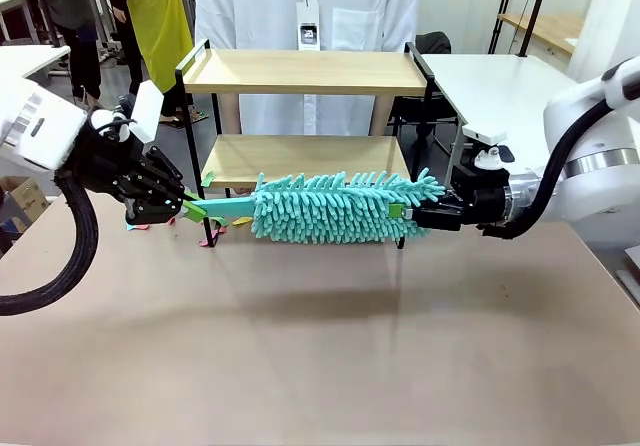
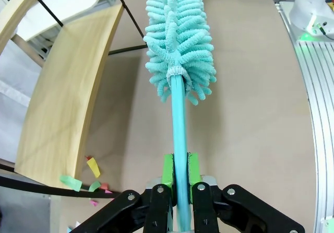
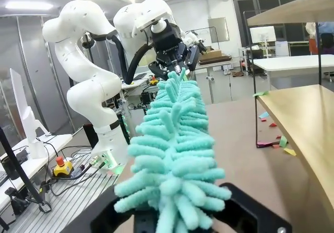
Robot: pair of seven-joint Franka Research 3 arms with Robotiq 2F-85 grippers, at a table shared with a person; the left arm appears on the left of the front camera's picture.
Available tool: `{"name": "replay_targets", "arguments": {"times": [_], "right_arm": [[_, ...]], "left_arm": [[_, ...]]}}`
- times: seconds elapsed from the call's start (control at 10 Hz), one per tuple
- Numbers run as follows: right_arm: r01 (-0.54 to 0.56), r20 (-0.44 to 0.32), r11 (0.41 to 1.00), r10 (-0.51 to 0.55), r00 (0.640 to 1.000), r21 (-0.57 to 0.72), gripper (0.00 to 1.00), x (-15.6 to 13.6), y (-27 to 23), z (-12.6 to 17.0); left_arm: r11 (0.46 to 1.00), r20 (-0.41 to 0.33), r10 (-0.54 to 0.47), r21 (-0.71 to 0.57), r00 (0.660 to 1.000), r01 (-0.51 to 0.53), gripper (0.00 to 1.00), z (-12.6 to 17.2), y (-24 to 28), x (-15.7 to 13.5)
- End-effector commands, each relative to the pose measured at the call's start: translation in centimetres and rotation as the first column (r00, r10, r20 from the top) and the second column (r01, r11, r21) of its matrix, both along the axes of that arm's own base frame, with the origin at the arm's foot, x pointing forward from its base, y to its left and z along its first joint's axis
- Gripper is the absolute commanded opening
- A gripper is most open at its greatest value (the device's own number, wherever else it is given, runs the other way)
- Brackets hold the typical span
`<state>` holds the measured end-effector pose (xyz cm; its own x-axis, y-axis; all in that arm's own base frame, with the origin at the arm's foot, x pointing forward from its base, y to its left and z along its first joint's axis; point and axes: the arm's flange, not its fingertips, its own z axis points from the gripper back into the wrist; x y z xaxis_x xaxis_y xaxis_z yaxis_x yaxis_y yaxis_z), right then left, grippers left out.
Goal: Clean the shelf.
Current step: Hand the Duster back to the human.
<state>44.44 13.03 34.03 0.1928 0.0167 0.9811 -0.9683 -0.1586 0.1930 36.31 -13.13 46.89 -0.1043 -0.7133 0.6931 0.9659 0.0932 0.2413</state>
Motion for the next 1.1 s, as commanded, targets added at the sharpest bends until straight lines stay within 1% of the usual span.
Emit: {"name": "replay_targets", "arguments": {"times": [0.0, 0.1, 0.2, 0.3, 0.6, 0.7, 0.8, 1.0], "right_arm": [[-0.036, -0.069, 0.998, 0.039, 0.997, 0.042, 0.00, 0.3, 0.7, 0.3], [0.000, 0.000, 1.000, 0.000, 1.000, 0.000, 0.00, 0.0, 0.0, 0.0], [0.000, 0.000, 1.000, 0.000, 1.000, 0.000, 0.00, 0.0, 0.0, 0.0], [0.000, 0.000, 1.000, 0.000, 1.000, 0.000, 0.00, 0.0, 0.0, 0.0], [0.000, 0.000, 1.000, 0.000, 1.000, 0.000, 0.00, 0.0, 0.0, 0.0], [0.000, 0.000, 1.000, 0.000, 1.000, 0.000, 0.00, 0.0, 0.0, 0.0], [0.000, 0.000, 1.000, 0.000, 1.000, 0.000, 0.00, 0.0, 0.0, 0.0], [0.000, 0.000, 1.000, 0.000, 1.000, 0.000, 0.00, 0.0, 0.0, 0.0]], "left_arm": [[1.000, 0.000, 0.000, 0.000, 1.000, 0.000, 0.31, 0.0, 0.0, 0.0], [0.999, 0.028, -0.030, 0.011, 0.999, 0.030, 0.70, 0.5, -0.2, 0.0], [0.999, 0.020, -0.026, -0.032, 0.999, 0.027, 0.89, 0.9, 0.2, -0.2], [0.993, 0.021, -0.011, -0.114, 1.000, 0.014, 1.00, 1.3, 1.2, -0.5], [0.957, 0.042, 0.044, -0.290, 0.998, -0.030, 1.00, 2.1, 4.7, -1.7], [0.942, 0.049, 0.045, -0.334, 0.998, -0.026, 1.00, 2.2, 6.5, -2.5], [0.939, 0.025, 0.021, -0.343, 0.999, -0.011, 1.00, 2.1, 8.7, -3.5], [0.896, 0.029, 0.007, -0.445, 1.000, 0.007, 1.00, 1.3, 12.8, -5.6]]}}
